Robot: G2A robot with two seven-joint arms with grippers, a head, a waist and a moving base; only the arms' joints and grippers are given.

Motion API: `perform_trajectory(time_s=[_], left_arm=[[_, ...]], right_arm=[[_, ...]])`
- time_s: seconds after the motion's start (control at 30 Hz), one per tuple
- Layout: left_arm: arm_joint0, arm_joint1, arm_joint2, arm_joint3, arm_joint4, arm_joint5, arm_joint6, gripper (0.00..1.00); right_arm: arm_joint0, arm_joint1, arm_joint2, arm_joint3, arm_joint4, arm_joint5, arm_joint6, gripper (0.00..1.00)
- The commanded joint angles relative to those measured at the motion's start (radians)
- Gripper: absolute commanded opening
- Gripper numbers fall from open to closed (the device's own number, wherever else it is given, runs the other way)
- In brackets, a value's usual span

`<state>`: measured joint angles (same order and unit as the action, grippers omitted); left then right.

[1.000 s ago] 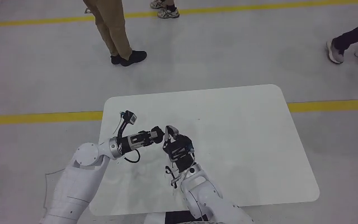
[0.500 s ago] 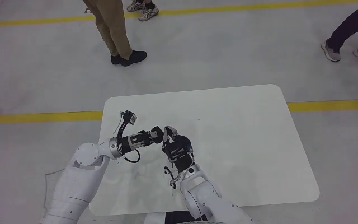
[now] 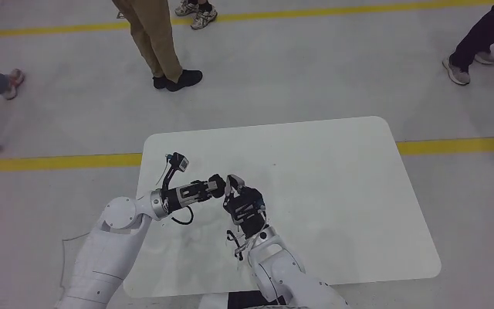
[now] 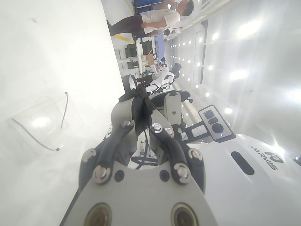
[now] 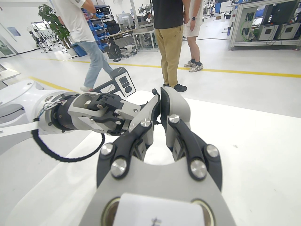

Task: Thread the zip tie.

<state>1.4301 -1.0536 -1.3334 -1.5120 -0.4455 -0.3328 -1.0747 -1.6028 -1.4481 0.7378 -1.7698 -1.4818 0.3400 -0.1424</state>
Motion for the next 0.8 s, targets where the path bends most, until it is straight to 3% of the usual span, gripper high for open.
perform_trajectory(time_s=[0.0, 0.77], left_arm=[[0.000, 0.000, 0.000, 0.000, 0.000, 0.000, 0.000, 0.00], [0.000, 0.000, 0.000, 0.000, 0.000, 0.000, 0.000, 0.00]], right_arm=[[0.000, 0.000, 0.000, 0.000, 0.000, 0.000, 0.000, 0.00], [0.000, -0.008, 0.006, 0.012, 0.013, -0.035, -0.005, 0.00]])
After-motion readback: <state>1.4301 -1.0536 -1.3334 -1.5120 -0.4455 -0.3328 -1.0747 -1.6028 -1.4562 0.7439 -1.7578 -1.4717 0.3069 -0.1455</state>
